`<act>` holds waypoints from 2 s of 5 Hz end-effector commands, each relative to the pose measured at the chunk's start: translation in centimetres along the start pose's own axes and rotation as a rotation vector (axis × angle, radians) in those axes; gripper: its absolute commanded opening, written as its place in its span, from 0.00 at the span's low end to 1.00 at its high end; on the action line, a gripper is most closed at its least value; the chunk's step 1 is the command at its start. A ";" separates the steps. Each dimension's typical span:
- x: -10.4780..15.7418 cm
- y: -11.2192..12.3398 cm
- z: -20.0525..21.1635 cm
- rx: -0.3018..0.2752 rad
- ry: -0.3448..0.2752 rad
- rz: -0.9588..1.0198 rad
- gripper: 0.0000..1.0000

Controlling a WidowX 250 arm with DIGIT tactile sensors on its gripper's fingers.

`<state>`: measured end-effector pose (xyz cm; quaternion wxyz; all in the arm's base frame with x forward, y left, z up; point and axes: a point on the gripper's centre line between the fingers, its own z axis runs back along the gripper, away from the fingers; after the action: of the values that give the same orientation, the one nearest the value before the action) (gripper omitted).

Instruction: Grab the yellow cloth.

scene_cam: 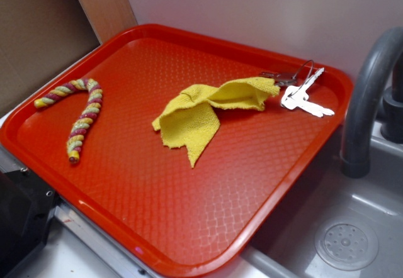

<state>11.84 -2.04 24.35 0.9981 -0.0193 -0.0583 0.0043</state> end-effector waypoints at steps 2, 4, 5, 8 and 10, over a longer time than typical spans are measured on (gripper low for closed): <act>4.4 -0.8 -5.0 -0.024 0.117 0.001 1.00; 9.3 -1.9 -13.2 -0.126 0.030 -0.234 1.00; 8.8 -1.3 -13.9 -0.108 0.045 -0.167 1.00; 8.8 -1.3 -13.9 -0.108 0.045 -0.167 1.00; 11.5 -6.4 -17.4 0.026 0.018 -0.242 1.00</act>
<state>24.48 -8.17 7.40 0.9927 0.0046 -0.0262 -0.1176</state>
